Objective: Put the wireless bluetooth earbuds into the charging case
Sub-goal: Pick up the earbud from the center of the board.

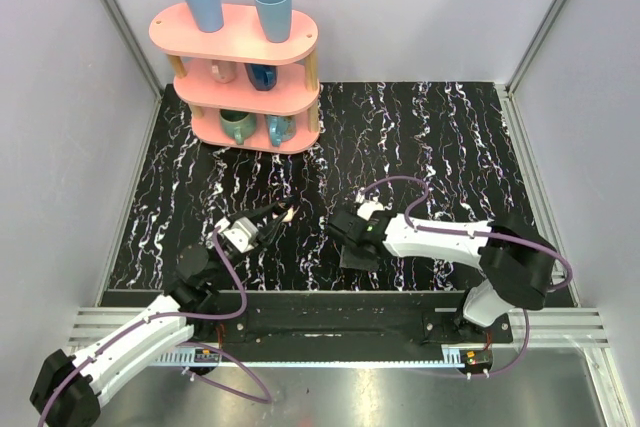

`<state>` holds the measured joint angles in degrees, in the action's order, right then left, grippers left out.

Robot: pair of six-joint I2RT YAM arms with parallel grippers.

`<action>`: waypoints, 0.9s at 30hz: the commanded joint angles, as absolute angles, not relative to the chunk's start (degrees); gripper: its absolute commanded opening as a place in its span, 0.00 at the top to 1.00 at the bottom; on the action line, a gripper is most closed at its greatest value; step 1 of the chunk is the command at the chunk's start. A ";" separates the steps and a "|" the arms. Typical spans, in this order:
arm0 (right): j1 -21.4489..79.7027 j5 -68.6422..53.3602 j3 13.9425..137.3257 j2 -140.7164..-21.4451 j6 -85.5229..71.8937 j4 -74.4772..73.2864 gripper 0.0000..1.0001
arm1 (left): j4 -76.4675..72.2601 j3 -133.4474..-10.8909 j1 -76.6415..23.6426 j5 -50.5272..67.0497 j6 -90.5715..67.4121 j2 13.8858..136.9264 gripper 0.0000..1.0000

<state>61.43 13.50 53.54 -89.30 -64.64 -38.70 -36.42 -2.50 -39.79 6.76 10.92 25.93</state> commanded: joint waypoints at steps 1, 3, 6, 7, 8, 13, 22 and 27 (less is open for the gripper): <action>64.07 19.77 57.48 -91.14 -69.07 -44.03 0.53 | -37.88 -2.99 -39.99 6.86 10.90 25.14 1.00; 64.07 19.34 57.48 -91.67 -69.52 -44.03 0.53 | -37.88 -2.99 -39.99 6.77 10.90 25.14 1.00; 64.16 19.34 57.22 -92.02 -69.87 -44.03 0.53 | -38.23 -2.81 -39.99 6.77 10.72 25.22 1.00; 64.16 19.42 57.13 -91.85 -69.87 -44.03 0.53 | -38.15 -2.81 -39.99 6.77 10.72 25.05 1.00; 64.07 19.25 57.04 -91.67 -70.05 -44.03 0.53 | -38.06 -2.81 -39.99 6.77 10.64 25.05 1.00; 64.07 18.90 56.60 -92.81 -70.49 -43.68 0.53 | -37.97 -2.64 -39.99 6.68 10.55 24.52 1.00; 64.16 17.76 56.08 -93.25 -70.66 -42.19 0.54 | -38.23 -2.55 -39.99 6.77 10.63 24.79 1.00; 64.16 16.79 56.25 -94.66 -70.49 -41.49 0.56 | -38.32 -2.46 -39.99 6.68 10.46 24.79 1.00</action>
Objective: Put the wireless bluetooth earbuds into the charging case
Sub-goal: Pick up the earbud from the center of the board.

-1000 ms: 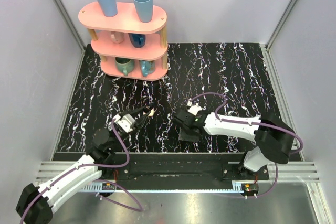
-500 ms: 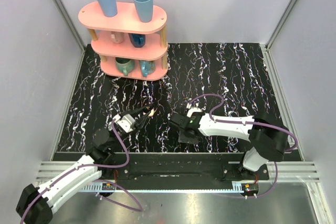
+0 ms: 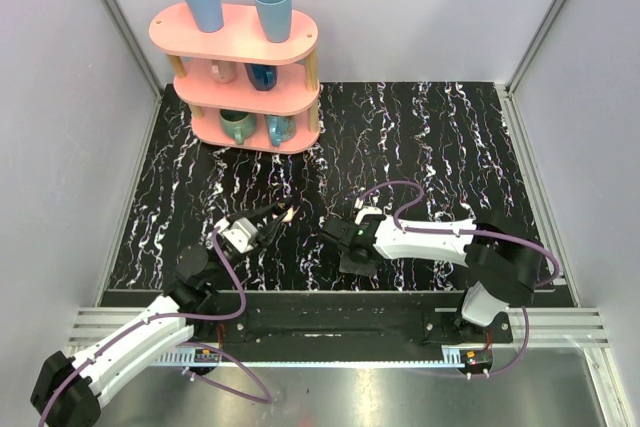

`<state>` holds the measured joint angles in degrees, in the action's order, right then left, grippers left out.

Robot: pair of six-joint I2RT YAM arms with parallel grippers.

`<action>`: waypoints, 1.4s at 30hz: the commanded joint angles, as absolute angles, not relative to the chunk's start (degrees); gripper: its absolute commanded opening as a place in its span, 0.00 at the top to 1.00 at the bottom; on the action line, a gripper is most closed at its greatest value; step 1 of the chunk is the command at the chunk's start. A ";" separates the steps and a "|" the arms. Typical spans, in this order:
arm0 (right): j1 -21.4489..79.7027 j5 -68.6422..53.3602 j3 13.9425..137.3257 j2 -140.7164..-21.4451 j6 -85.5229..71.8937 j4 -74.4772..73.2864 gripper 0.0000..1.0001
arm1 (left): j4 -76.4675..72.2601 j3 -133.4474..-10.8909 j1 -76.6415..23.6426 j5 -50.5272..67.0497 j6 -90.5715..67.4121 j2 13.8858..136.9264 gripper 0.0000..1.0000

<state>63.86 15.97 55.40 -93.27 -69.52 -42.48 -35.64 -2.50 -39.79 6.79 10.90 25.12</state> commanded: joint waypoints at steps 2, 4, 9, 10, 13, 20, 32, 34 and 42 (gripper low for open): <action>64.16 16.96 56.08 -94.83 -70.49 -41.48 0.56 | -38.06 -2.55 -39.99 6.59 10.63 24.70 1.00; 64.07 17.05 55.81 -94.83 -70.84 -41.57 0.56 | -37.97 -2.55 -39.99 6.59 10.63 24.52 1.00; 64.07 16.87 55.37 -94.48 -70.93 -41.31 0.59 | -37.88 -2.55 -39.99 6.51 10.63 24.52 1.00; 64.07 16.87 55.28 -94.40 -71.10 -41.31 0.60 | -37.88 -2.55 -39.99 6.59 10.63 24.52 1.00; 64.07 16.35 55.11 -94.57 -71.10 -41.40 0.60 | -37.79 -2.55 -39.99 6.50 10.55 24.52 1.00; 64.25 15.99 54.58 -94.22 -71.10 -41.05 0.62 | -37.62 -2.64 -39.99 6.59 10.55 24.35 1.00; 64.25 16.43 55.28 -94.39 -70.31 -40.96 0.81 | -37.44 -2.72 -40.08 6.77 10.37 24.61 1.00; 64.25 16.44 55.46 -94.39 -69.96 -41.04 0.83 | -37.35 -2.72 -39.99 6.68 10.63 24.70 1.00; 64.25 21.69 56.42 -90.81 -68.29 -41.75 0.90 | -37.62 -3.16 -39.99 7.21 10.63 25.93 1.00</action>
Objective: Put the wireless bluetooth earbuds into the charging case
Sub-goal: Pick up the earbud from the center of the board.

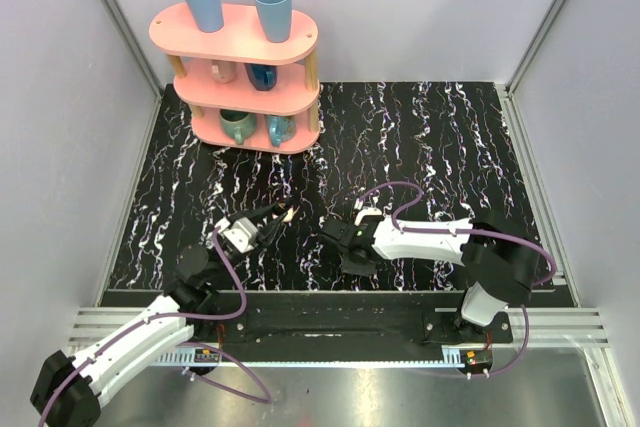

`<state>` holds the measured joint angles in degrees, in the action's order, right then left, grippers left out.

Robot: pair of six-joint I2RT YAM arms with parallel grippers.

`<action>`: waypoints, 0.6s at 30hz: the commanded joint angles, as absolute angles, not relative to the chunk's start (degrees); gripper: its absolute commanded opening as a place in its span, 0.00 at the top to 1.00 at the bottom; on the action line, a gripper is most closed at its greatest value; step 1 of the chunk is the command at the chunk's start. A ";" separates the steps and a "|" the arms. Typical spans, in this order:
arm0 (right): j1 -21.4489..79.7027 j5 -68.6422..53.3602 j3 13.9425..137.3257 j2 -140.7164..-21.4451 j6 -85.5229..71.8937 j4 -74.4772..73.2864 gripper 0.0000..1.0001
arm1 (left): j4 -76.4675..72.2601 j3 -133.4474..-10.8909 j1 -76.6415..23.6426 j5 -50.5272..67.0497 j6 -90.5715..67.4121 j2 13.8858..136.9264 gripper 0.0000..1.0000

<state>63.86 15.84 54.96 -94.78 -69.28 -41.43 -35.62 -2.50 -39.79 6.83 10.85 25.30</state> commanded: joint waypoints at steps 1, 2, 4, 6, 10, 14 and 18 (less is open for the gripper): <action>64.25 22.84 57.03 -89.92 -67.68 -41.92 0.90 | -37.62 -3.34 -39.99 7.38 10.55 26.10 1.00; 64.25 24.16 57.74 -89.04 -66.72 -42.45 0.91 | -37.70 -3.34 -39.99 7.64 10.37 26.54 1.00; 64.60 28.46 59.49 -86.40 -66.01 -43.33 0.91 | -37.79 -3.69 -39.99 7.56 9.85 26.98 1.00; 65.21 33.80 60.46 -84.13 -65.65 -43.50 0.91 | -38.32 -3.95 -39.99 6.68 9.06 27.77 1.00; 65.48 40.51 63.44 -82.09 -64.60 -43.16 0.91 | -41.91 -4.39 -39.99 6.50 5.81 29.96 1.00; 65.48 46.05 67.32 -81.30 -61.71 -42.28 0.91 | -43.24 -5.18 -40.08 7.91 4.75 32.34 1.00; 65.48 50.44 70.92 -80.69 -59.59 -40.70 0.90 | -46.40 -5.01 -40.17 8.09 4.31 33.84 1.00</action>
